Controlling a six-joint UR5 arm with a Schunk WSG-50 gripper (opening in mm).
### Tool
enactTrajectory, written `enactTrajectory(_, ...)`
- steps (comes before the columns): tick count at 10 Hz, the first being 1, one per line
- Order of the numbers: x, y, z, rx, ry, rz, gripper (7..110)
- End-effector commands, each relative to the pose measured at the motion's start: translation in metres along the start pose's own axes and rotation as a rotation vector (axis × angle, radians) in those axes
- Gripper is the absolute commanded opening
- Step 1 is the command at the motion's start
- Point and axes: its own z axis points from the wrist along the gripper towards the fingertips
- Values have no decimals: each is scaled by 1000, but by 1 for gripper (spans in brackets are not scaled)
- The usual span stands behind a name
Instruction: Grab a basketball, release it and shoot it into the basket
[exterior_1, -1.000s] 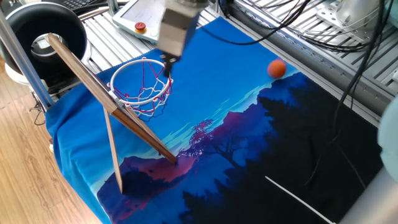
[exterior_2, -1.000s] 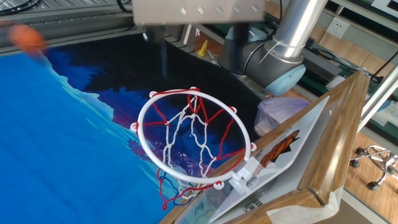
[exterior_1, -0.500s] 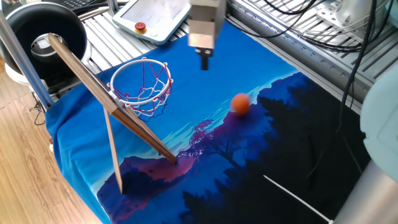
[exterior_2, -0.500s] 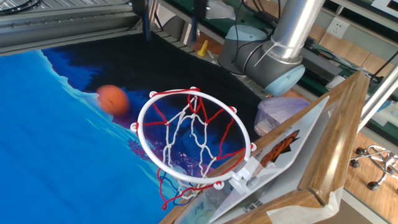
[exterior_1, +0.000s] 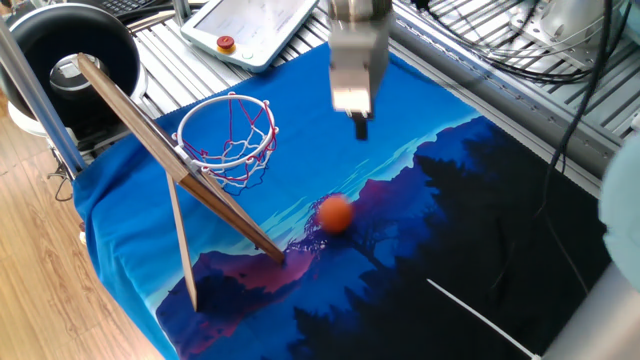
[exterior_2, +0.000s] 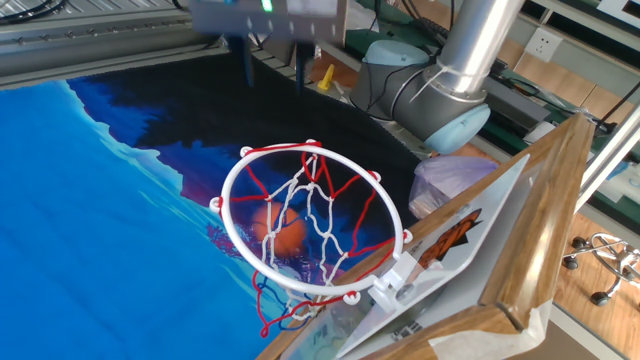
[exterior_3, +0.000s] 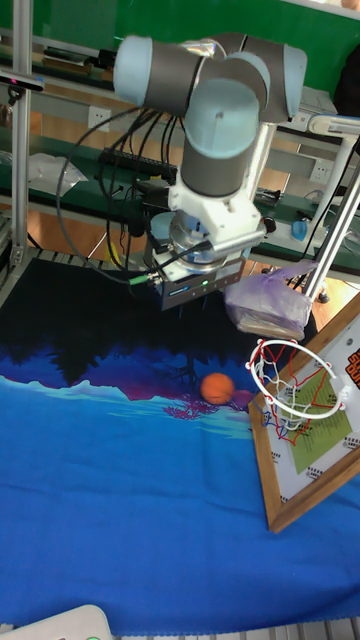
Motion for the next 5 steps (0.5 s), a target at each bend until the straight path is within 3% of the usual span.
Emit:
enactTrajectory(1,6,12,35,-2,21,77,44)
enactTrajectory(2,4,14,35,-5,21,76,44)
enactTrajectory(3,3,15,35,-1,23,82,7)
enactTrajectory(5,3,13,36,5,26,87,7)
